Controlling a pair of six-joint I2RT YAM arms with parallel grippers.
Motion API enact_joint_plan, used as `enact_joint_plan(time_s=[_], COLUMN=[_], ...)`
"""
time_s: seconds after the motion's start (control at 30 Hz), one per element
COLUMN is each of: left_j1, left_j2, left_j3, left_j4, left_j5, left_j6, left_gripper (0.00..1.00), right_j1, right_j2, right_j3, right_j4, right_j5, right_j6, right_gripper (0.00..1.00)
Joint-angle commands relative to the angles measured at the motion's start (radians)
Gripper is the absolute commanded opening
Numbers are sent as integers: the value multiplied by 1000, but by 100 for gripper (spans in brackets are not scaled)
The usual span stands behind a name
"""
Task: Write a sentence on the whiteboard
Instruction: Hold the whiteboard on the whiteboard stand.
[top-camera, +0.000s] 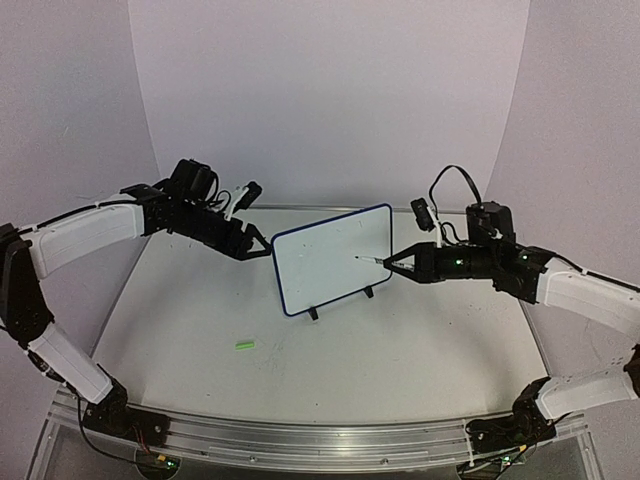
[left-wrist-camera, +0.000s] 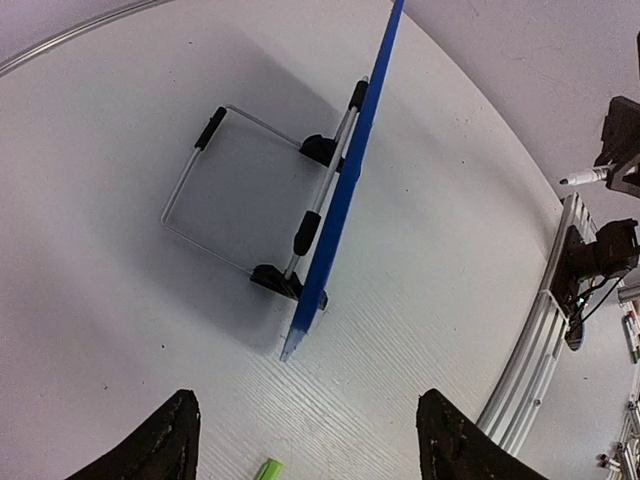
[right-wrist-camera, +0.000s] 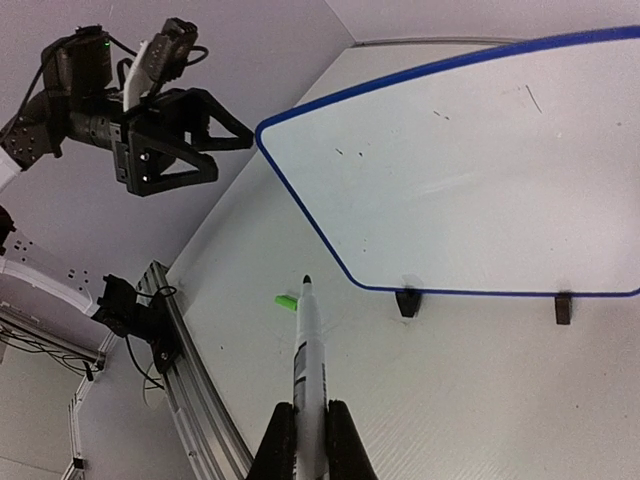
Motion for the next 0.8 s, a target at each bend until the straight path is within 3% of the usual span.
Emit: enact_joint_plan(time_s=[0.0, 0.1, 0.33, 0.77], left_j1=[3, 0, -5, -30], left_j2=[77, 118, 150, 161], left_j3=[97, 122, 119, 103], left_j4=[43, 44, 56, 53], left_j5=[28, 34, 36, 51], left_j6=[109, 127, 168, 225], left_gripper=[74, 73, 43, 13], right_j1=[17, 29, 76, 107], right_j2=[51, 87, 164, 328], right_j3=[68, 81, 133, 243], right_j4=[105, 119, 122, 162], right_j5=[-35, -27, 8, -1], right_j6=[-38, -48, -102, -135], right_gripper=[0, 0, 0, 0])
